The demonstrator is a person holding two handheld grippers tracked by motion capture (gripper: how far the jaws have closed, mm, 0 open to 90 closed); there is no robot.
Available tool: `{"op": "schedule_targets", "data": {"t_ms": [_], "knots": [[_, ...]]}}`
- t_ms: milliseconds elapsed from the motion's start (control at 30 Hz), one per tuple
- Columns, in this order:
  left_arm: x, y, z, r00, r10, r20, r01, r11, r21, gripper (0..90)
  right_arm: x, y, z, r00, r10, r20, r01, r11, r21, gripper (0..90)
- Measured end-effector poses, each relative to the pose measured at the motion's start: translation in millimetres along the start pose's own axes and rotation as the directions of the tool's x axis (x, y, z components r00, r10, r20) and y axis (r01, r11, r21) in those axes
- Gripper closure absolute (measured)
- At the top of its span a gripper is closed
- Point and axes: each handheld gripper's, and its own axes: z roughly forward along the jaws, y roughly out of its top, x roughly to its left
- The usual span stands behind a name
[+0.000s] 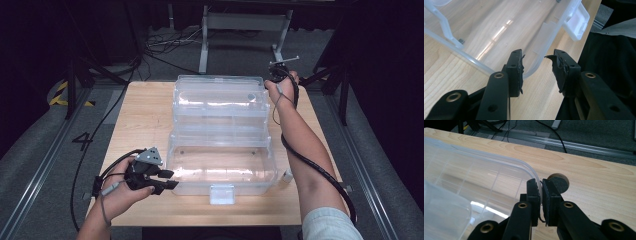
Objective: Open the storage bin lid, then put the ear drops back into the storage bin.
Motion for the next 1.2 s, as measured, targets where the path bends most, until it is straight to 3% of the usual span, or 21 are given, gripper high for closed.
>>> {"op": "schedule_targets", "data": {"t_ms": [133, 167, 233, 333, 467, 633, 900, 1200], "knots": [[1.7, -0.8, -2.0, 1.0000, -0.006, -0.002, 0.006, 1.0000, -0.003, 60.6, -2.5, -0.9, 0.1, 0.9999, 0.006, -0.013, -0.006, 1.000, -0.006, 84.8], [2.8, -1.1, -3.1, 1.0000, -0.008, -0.003, 0.008, 1.0000, -0.004, 60.4, -4.7, -1.2, -2.9, 0.9998, 0.016, -0.012, -0.017, 0.999, -0.028, 79.0], [4.1, -1.3, -4.3, 0.9999, -0.013, -0.006, 0.013, 0.9999, -0.005, 60.3, -5.6, -1.2, -4.1, 0.9998, 0.015, -0.012, -0.015, 0.999, -0.030, 77.4], [7.8, 0.4, -8.4, 0.9996, -0.022, -0.016, 0.022, 0.9997, -0.009, 60.0, -9.2, -2.4, -14.6, 0.9995, 0.016, -0.028, -0.018, 0.997, -0.079, 72.0], [9.7, 6.1, -13.5, 0.9990, -0.023, -0.039, 0.023, 0.9997, -0.005, 59.3, -12.4, -6.3, -29.5, 0.9995, 0.003, -0.033, -0.006, 0.996, -0.091, 70.9], [17.5, 13.2, -16.3, 0.9983, -0.028, -0.050, 0.028, 0.9995, -0.014, 59.1, -20.4, -17.5, -69.0, 0.9989, -0.018, -0.044, 0.012, 0.993, -0.117, 66.1], [29.1, 12.6, -18.2, 0.9966, -0.053, -0.063, 0.051, 0.9984, -0.026, 59.2, -28.8, -35.7, -123.4, 0.9969, -0.068, -0.040, 0.060, 0.983, -0.173, 65.6], [42.1, 8.2, -25.2, 0.9932, -0.090, -0.073, 0.087, 0.9948, -0.053, 58.8, -23.9, -62.9, -166.4, 0.9883, -0.134, -0.072, 0.120, 0.977, -0.179, 64.6]]}}
